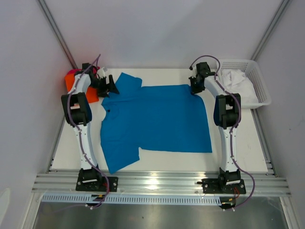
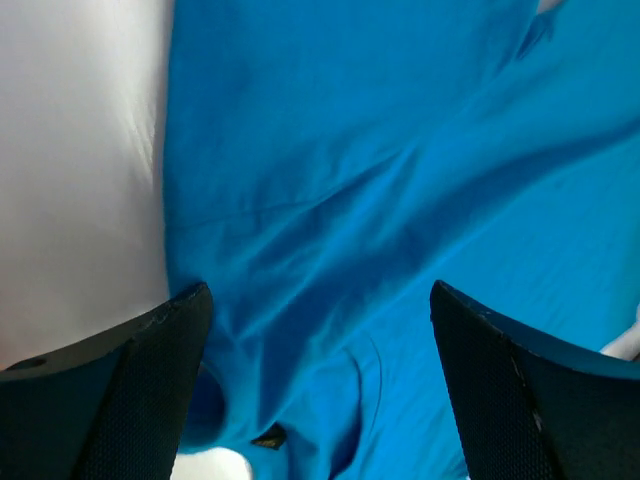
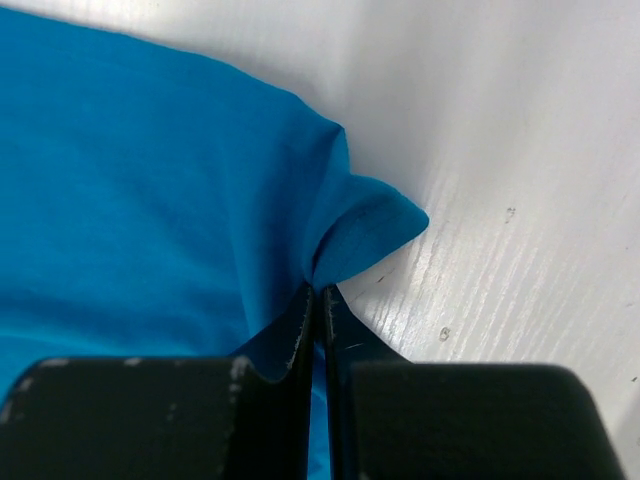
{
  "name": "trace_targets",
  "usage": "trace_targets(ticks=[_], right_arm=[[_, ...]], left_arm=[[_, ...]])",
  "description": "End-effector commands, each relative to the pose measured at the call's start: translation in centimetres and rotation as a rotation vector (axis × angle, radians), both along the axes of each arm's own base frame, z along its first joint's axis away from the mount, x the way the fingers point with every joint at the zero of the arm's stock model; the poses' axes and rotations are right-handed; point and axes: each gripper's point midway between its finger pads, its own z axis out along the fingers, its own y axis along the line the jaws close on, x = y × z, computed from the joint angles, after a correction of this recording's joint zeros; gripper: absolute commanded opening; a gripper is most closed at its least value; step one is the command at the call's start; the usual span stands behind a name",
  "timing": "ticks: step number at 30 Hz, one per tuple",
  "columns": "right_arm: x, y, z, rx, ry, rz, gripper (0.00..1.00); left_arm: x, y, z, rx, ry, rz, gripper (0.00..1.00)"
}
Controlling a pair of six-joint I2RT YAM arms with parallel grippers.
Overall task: Fold and stack the t-shirts
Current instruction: Fold the tshirt
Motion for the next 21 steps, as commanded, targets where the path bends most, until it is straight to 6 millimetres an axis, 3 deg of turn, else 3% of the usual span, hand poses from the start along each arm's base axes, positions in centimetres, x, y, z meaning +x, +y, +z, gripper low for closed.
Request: trace_targets(ticks=[1,2,3,5,6,8,13,16,17,19,21], right_arm=[[-0.1,0.7,3.7,0.027,-0.051,0.01,0.06],[-0.2,0.7,3.6,0.028,-0.048,0.011,0.06],[-0.3,0.8,3.4,0.029,-0.045,0.013,0.05],[-0.3,0.7,3.4,0.034,-0.042,0.012,0.06],[-0.3,0.7,3.4,0.036,-0.042,0.011,0.05],[-0.4,0.7,3.3,0.04,-0.04,0.013,0.05],[-0.4,0.7,2.9,0.045,-0.032,0.014,0.06],[-0.5,0.7,2.7,0.045,-0.028,0.016,0.05],[-0.5,0.7,2.8,0.045,-0.031,0.016,0.05],[-0.5,0.7,2.7,0.045,-0.031,0.014,0.04],[-0.6,0.7,2.5,0.045,-0.028,0.016,0.01]], left_arm=[[-0.3,-1.6,2.0,-0.093,-0.048,0.06,0.92],[1.2,-1.5,2.7,-0.087,-0.132,0.07,0.92],[-0.2,-1.8,0.9,-0.108,-0.078,0.1,0.92],[1.3,-1.8,2.9,-0.115,-0.199,0.113,0.92],[-0.1,-2.2,0.9,-0.133,-0.149,0.14,0.92],[0.7,-2.5,1.8,-0.146,-0.221,0.15,0.87],[0.3,-2.9,0.9,-0.16,-0.186,0.145,0.81],[0.7,-2.5,1.2,-0.138,-0.2,0.147,0.65],[1.1,-2.3,1.5,-0.126,-0.218,0.145,0.48],[1.1,-2.2,1.5,-0.118,-0.206,0.146,0.26],[1.2,-2.0,1.6,-0.105,-0.208,0.147,0.2]])
